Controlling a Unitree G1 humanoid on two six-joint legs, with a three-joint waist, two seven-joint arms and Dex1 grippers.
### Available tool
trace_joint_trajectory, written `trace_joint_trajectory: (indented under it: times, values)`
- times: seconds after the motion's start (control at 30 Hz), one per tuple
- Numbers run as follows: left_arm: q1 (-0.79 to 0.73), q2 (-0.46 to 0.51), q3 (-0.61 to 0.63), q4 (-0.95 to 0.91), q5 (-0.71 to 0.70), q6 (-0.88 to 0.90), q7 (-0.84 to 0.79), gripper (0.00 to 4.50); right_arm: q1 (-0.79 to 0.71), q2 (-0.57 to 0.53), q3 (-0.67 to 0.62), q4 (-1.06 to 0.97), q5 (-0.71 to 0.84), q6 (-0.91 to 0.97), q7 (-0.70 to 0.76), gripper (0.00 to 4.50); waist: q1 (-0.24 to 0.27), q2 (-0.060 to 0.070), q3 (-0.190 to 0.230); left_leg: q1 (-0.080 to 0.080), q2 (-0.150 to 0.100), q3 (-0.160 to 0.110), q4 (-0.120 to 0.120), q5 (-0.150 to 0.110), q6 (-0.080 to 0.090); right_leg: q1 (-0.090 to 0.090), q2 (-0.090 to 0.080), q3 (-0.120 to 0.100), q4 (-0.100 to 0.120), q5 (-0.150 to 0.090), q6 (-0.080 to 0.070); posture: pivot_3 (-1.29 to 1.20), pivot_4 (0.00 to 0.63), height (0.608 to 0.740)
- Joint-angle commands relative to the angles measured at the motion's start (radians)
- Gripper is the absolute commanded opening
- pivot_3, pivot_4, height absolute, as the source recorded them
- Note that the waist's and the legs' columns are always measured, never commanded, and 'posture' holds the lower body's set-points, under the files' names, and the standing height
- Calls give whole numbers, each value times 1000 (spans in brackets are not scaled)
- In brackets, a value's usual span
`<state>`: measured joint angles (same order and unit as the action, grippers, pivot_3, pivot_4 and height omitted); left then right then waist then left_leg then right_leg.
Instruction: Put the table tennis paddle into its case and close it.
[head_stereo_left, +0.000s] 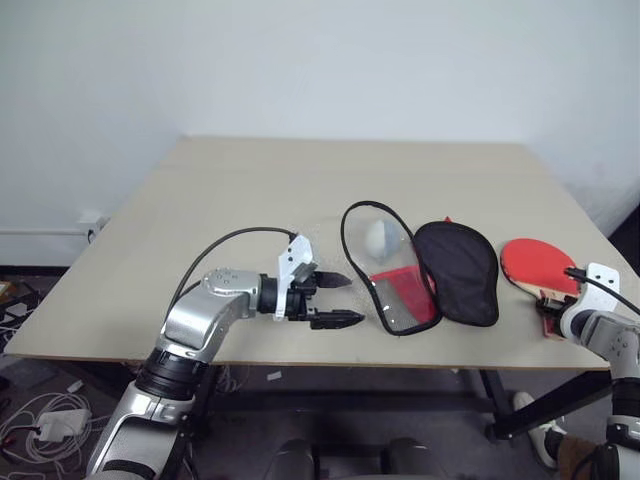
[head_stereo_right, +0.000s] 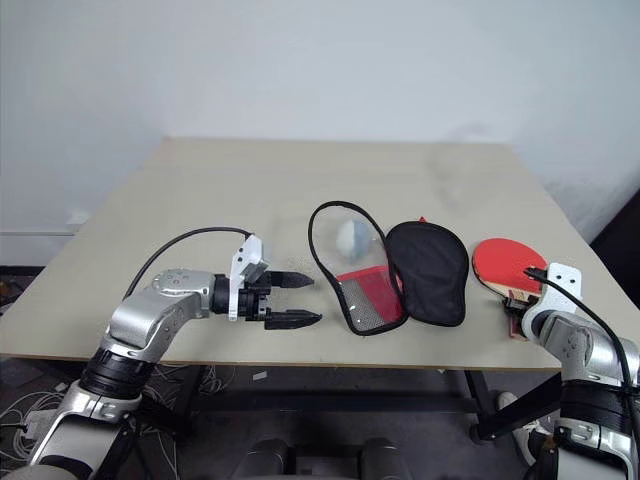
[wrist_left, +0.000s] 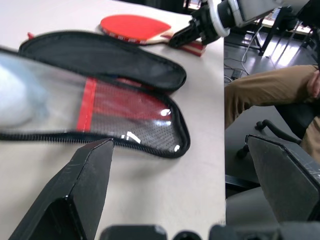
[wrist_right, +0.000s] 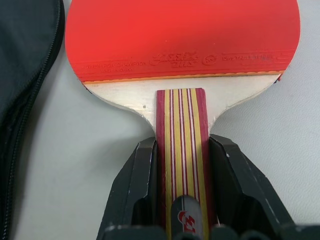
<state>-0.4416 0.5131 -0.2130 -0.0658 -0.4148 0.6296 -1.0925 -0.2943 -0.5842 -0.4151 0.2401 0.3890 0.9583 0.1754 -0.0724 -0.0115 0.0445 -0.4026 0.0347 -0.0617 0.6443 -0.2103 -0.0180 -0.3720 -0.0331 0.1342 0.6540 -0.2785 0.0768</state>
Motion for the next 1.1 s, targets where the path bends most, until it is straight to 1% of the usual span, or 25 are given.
trace_joint_trajectory:
  times: [0.03, 0.17, 0.23, 0.37, 0.43, 0.57, 0.67, 0.87, 0.97, 1.1]
  values:
    - [0, -4, 9, -34, -7, -19, 8, 4500, -32, -55, -28, -73, -44, 2, -48, 1112, 1, 2, 1, 0, 0, 0, 0, 0, 0, 0, 0, 0, 0, 0, 0, 0, 0, 740]
    - [12, -13, 5, -55, -7, -14, 23, 4500, -118, -46, -40, -163, -37, 92, -105, 1112, -1, 11, 2, -5, 0, 0, 0, 0, 0, -6, 0, 1, 1, 1, 1, 0, 0, 740]
    - [13, -16, 6, -63, -10, -6, 30, 4500, -175, -20, -37, -201, -31, 134, -135, 1112, -6, 12, 3, -7, 0, 1, -1, 0, 0, -10, 0, 3, 3, 1, 2, 0, 0, 740]
    - [18, -4, 15, -67, -14, 4, 27, 4500, -251, 57, 5, -267, -29, 205, -170, 1112, -13, 13, 3, -7, 0, 1, -4, 1, 1, -12, 2, 3, 4, 1, 2, 0, 0, 740]
    - [19, 2, 19, -56, -10, -4, 22, 4500, -268, 122, 30, -306, -30, 225, -186, 1112, -12, 12, 3, -8, 0, 0, -5, 1, 1, -12, 2, 3, 4, 1, 2, 0, 0, 740]
    - [20, 5, 22, -42, -9, -14, 20, 4500, -241, 231, 68, -350, -47, 248, -212, 1112, -7, 12, 3, -9, 0, 0, -4, 1, 1, -13, 2, 3, 4, 1, 2, 0, 0, 740]
    - [21, 4, 22, -43, -11, -14, 22, 4500, -205, 281, 89, -370, -59, 252, -222, 1112, 1, 13, 3, -10, 0, 1, -4, 1, 1, -13, 1, 3, 4, 1, 2, 0, 0, 740]
    - [27, -1, 12, -34, -6, -18, 22, 4500, -135, 327, 132, -371, -81, 242, -222, 1112, -1, 13, 3, -9, 0, 1, -5, 1, 1, -14, 1, 3, 4, 1, 2, 0, 0, 740]
    - [32, -1, 3, -21, 6, -32, 20, 4500, -125, 355, 145, -368, -93, 233, -227, 1112, -1, 13, 3, -9, 0, 1, -5, 1, 1, -14, 1, 3, 4, 1, 2, 0, 0, 740]
    - [25, -8, -7, 1, 14, -42, 17, 4500, -135, 397, 206, -376, -115, 218, -231, 1112, -3, 13, 3, -9, 0, 1, -5, 1, 1, -14, 1, 3, 4, 1, 2, 0, 0, 740]
